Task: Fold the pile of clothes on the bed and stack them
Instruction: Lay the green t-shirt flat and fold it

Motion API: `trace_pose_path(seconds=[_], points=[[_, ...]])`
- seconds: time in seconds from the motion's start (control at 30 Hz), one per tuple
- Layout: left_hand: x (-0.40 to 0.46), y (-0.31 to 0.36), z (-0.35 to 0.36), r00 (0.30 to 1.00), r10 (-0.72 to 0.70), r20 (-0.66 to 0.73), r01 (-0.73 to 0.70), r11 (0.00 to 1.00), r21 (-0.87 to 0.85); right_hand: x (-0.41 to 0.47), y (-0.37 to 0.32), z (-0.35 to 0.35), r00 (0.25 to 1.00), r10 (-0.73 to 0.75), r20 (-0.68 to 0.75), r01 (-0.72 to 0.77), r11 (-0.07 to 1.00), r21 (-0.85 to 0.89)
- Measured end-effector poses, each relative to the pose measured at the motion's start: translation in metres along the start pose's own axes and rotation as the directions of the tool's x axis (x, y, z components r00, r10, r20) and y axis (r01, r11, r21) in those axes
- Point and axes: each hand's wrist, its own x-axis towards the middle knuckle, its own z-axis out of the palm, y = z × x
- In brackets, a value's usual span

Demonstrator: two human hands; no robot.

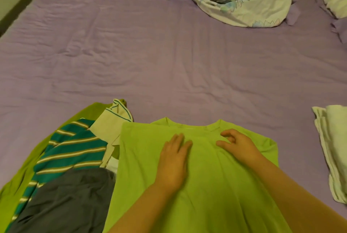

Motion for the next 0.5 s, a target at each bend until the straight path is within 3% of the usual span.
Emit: trace_pose_path(seconds=[0.1,0.23,0.33,0.5], points=[[0.016,0.025,0.029,0.965,-0.002,0.263,-0.06,0.971,0.229,-0.004,0.016,-0.024,0.991,0.085,0.1,-0.101,0.981,0.166],[0.03,0.04,0.056,0.961,-0.094,0.259,-0.014,0.922,0.387,-0.014,0.026,-0.055,0.955,0.103,0.279,-0.128,0.989,0.073],[0.031,0.039,0.066,0.954,-0.14,0.265,0.005,0.891,0.453,-0.029,0.037,-0.073,0.865,0.154,0.477,-0.216,0.973,0.078],[0.03,0.041,0.067,0.954,-0.176,0.244,0.047,0.887,0.459,-0.042,0.046,-0.112,0.843,0.159,0.514,-0.236,0.968,0.088]])
